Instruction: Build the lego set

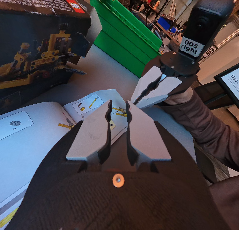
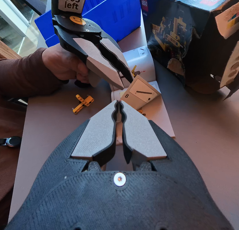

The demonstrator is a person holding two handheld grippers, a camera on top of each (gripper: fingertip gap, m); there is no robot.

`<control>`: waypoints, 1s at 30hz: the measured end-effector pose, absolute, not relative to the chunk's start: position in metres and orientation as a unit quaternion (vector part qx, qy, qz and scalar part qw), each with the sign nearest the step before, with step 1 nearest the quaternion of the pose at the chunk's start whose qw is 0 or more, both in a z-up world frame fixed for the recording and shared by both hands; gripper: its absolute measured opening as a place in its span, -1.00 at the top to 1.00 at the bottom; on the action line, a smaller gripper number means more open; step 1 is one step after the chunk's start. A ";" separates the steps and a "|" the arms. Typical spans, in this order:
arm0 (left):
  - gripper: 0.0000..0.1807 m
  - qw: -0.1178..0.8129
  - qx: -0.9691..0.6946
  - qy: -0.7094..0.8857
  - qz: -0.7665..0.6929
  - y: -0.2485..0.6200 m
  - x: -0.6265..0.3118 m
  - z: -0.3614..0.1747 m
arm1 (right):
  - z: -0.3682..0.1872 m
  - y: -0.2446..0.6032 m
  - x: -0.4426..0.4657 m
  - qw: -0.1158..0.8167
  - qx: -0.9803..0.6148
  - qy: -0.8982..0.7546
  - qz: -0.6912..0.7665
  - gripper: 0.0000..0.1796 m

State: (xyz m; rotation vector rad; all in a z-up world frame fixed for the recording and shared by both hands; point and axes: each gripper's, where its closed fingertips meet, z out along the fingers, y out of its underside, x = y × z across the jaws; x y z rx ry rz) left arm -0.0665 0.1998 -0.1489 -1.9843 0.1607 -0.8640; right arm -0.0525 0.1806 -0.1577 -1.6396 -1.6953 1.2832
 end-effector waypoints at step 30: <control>0.64 0.462 -0.810 0.053 -0.357 0.206 -0.065 -0.153 | -0.161 0.181 -0.051 0.218 -0.595 -0.618 0.465 1.00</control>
